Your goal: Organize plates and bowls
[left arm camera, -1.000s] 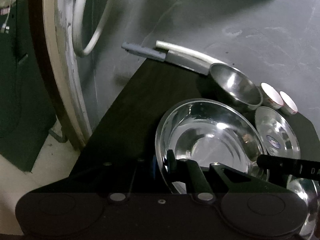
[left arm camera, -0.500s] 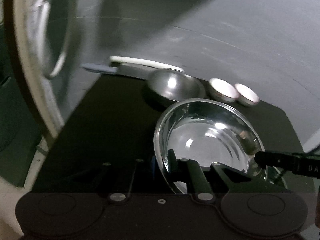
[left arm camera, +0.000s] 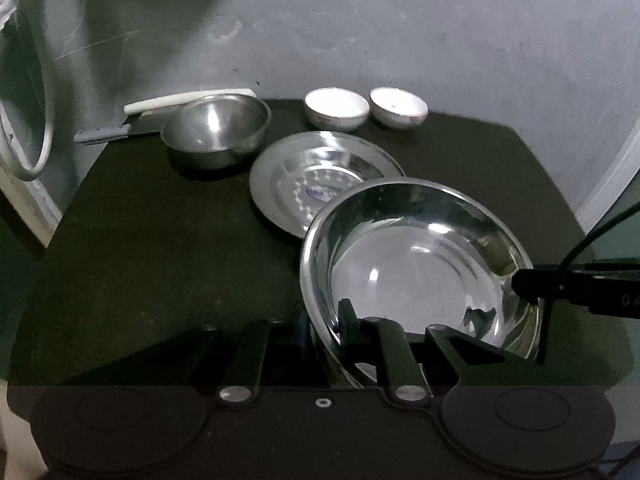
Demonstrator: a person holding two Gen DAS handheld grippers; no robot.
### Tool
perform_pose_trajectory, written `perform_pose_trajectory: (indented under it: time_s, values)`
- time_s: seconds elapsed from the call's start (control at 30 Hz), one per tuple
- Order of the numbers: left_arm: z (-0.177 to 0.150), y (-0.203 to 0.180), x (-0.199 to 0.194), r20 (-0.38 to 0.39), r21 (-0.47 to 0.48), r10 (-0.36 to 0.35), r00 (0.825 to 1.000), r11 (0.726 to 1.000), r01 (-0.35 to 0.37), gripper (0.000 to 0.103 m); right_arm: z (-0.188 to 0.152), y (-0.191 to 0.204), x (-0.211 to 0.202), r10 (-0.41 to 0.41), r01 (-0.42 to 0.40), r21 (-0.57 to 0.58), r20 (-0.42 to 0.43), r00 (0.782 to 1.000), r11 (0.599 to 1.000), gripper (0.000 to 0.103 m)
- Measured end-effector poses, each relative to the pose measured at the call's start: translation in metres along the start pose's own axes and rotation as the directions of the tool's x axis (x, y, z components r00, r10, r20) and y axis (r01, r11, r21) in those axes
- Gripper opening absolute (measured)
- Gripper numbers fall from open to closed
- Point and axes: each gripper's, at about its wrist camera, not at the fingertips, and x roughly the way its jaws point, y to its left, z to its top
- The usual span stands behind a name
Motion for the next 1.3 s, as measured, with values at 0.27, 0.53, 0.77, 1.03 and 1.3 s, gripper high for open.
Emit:
perform_pose_trajectory:
  time_s: [0.27,0.53,0.77,1.03,1.3]
  values:
    - [-0.009,-0.020,0.005,-0.040,0.017,0.072,0.997,0.997,-0.072,0.018,-0.005,-0.012,0.004,0.004,-0.008,-0.055,-0.069,0.998,0.998,0.024]
    - [-0.011,-0.029,0.013,-0.058,0.033,0.130,0.990,0.991,-0.129,0.020,-0.007,-0.015,0.012,0.005,-0.016,-0.102,-0.106,0.994,0.995,0.028]
    - [-0.010,-0.030,0.014,-0.072,0.050,0.173,0.982,0.984,-0.169,0.020,-0.005,-0.016,0.012,0.017,-0.027,-0.111,-0.090,0.996,0.993,0.035]
    - [-0.010,-0.027,0.009,-0.058,0.062,0.207,0.977,0.977,-0.203,0.053,-0.008,-0.016,0.008,0.019,-0.024,-0.095,-0.048,0.999,0.995,0.056]
    - [0.001,-0.006,0.006,-0.019,0.056,0.238,0.971,0.970,-0.237,0.086,-0.005,-0.022,0.011,-0.013,0.013,-0.003,0.012,1.000,1.000,0.086]
